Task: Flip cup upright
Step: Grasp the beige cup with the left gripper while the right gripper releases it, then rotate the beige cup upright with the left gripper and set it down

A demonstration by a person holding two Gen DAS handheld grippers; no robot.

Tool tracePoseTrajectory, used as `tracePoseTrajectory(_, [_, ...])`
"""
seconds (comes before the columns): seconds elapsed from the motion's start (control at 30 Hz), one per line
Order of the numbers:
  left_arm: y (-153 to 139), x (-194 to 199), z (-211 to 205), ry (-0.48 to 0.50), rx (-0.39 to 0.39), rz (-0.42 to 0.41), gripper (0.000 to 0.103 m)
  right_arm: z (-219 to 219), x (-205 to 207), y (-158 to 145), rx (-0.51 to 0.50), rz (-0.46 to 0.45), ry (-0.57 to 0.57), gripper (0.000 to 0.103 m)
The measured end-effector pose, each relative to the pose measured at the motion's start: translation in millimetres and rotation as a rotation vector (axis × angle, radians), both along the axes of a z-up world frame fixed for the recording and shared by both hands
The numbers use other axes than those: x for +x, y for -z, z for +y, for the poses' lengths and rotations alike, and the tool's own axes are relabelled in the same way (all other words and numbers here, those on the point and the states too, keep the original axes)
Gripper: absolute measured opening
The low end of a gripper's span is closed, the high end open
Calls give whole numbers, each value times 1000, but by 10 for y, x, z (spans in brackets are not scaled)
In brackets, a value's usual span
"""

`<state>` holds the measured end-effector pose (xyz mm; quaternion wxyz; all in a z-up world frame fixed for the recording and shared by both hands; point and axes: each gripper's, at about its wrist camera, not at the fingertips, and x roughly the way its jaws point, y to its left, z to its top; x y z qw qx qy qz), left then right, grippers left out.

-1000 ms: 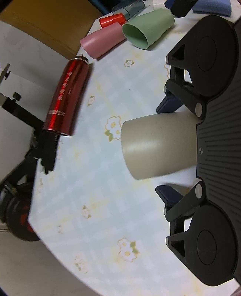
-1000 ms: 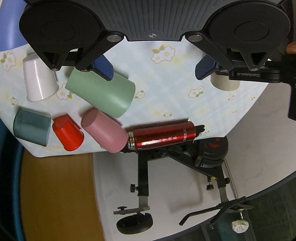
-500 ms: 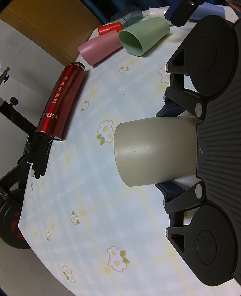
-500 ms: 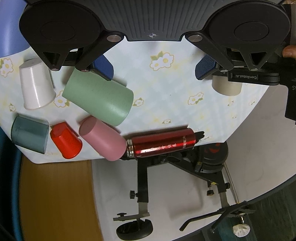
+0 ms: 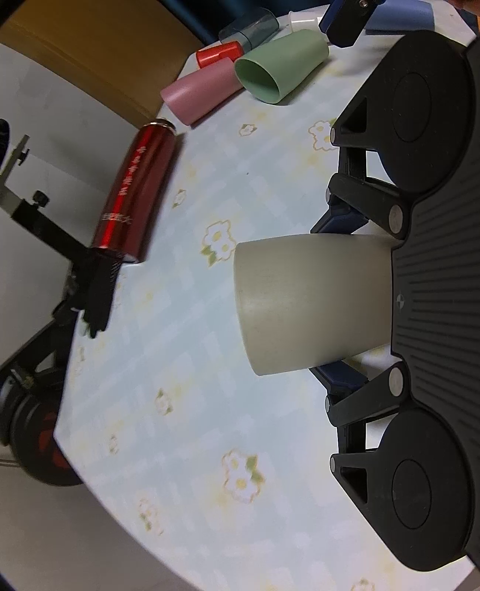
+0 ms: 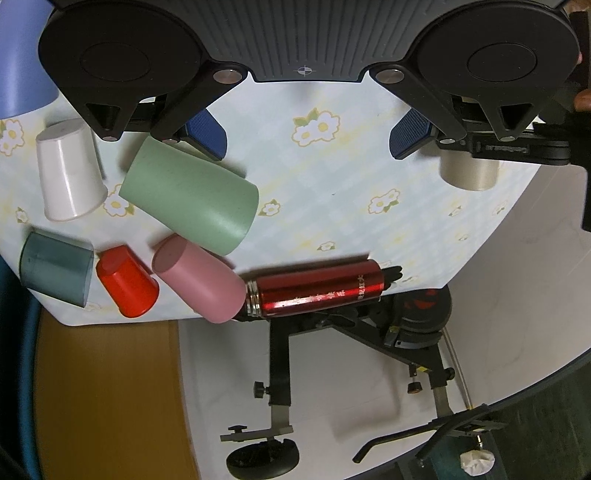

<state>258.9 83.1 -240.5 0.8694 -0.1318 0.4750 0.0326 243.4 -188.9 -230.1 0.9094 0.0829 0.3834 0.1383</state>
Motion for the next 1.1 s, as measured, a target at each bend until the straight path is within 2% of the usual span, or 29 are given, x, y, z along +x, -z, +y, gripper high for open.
tracePoseTrajectory(0.27, [-221, -132, 121, 5, 149, -109, 71, 51, -28, -9, 2, 1, -7, 94])
tracePoseTrajectory(0.4, [-229, -75, 175, -18, 176, -133, 71, 88, -33, -7, -2, 3, -11, 94])
tracePoseTrajectory(0.5, [-226, -15, 158, -45, 236, -172, 71, 98, -37, -3, -5, 6, -12, 94])
tracePoseTrajectory(0.67, [-206, 37, 90, -74, 283, -222, 71, 96, -41, 3, -10, 12, -10, 94])
tracePoseTrajectory(0.77, [-171, 26, 27, -56, 299, -221, 71, 85, -47, 12, -12, 15, -8, 94])
tracePoseTrajectory(1.1, [-158, -100, 31, -44, 273, -146, 71, 45, -65, 2, -9, 13, 1, 94])
